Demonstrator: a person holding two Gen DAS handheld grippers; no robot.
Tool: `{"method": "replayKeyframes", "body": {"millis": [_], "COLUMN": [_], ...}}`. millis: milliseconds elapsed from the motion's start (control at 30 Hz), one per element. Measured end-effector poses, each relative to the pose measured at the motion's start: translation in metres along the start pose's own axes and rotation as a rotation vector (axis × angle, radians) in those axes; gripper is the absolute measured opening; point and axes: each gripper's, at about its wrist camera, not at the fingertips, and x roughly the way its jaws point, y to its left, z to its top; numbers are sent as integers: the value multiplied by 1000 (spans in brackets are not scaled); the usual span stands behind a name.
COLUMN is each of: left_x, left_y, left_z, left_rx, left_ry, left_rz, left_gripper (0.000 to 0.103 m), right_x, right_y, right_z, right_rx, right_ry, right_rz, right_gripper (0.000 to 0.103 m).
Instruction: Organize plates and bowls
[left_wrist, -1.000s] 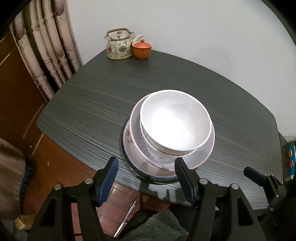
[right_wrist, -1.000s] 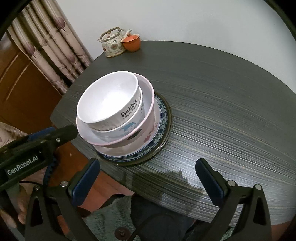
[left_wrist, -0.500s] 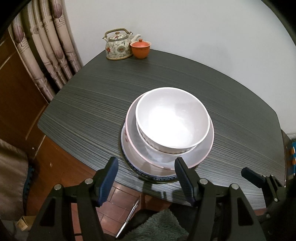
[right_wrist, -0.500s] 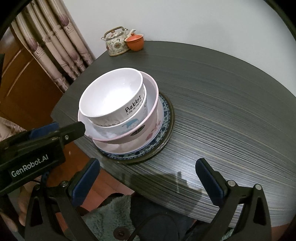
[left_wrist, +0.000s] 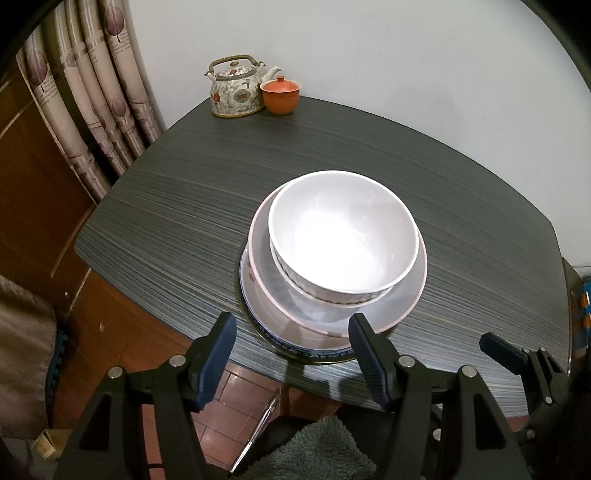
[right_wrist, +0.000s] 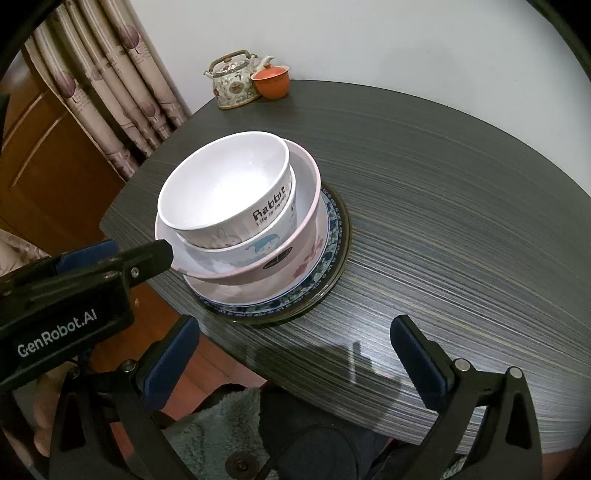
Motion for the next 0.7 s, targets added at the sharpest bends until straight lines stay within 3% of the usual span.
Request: {"method": "replayKeyframes", "body": {"millis": [700], "left_x": [-2], "left_y": [-1], "left_z": [1], "left_rx": [5], "left_ry": [0], "left_rz": [0], "left_gripper": [65], "right_x": [1], "right_y": [1], "right_z": [0], "right_rx": [0], "right_ry": [5], "right_rz": [-2], "right_gripper": [102]}}
